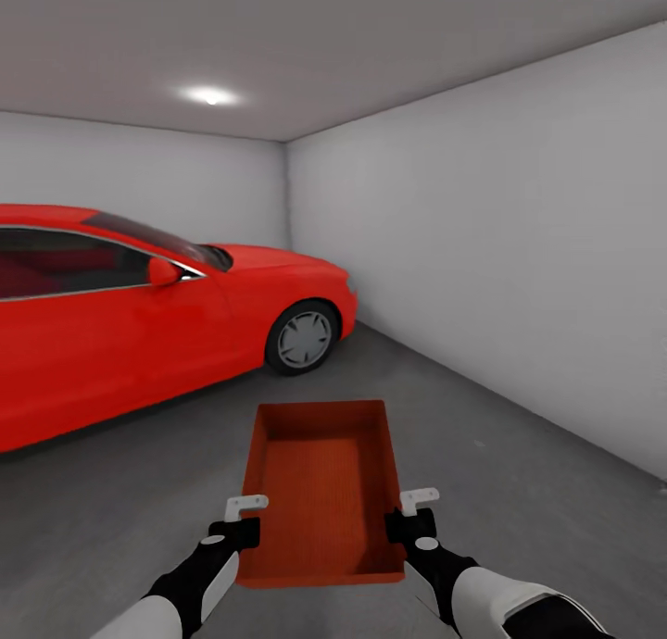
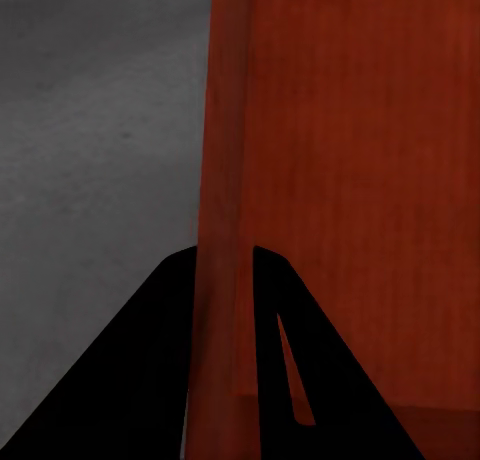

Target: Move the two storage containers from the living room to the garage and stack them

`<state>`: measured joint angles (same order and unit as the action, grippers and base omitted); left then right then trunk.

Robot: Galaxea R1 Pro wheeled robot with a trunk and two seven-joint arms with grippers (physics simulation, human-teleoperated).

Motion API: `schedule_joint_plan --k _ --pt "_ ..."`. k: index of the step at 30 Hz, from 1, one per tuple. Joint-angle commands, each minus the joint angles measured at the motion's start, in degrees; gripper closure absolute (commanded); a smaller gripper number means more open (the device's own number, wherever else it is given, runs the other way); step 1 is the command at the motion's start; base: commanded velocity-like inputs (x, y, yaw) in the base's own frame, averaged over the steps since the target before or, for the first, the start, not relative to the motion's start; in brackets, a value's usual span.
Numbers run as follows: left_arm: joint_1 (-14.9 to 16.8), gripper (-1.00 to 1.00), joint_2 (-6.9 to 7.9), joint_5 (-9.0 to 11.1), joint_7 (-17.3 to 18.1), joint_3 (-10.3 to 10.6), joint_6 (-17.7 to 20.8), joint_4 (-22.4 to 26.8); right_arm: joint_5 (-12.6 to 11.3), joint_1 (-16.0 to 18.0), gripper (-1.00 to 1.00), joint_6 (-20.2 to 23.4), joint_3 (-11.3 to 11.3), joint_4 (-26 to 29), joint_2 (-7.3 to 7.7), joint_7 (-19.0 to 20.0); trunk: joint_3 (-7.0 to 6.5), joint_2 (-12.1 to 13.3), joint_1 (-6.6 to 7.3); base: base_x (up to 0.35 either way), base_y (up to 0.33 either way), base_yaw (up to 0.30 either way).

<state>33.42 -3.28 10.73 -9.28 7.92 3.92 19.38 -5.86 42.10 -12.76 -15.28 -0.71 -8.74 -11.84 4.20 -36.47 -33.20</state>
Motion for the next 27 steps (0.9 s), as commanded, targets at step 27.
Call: schedule_joint_plan --k 27 --pt "0.1 1.00 0.03 1.3 -4.7 -2.4 -2.4 0.7 0.2 0.0 1.00 -0.2 2.2 -0.1 -0.14 0.2 -0.20 -0.1 -0.05 0.322 0.152 -0.210"
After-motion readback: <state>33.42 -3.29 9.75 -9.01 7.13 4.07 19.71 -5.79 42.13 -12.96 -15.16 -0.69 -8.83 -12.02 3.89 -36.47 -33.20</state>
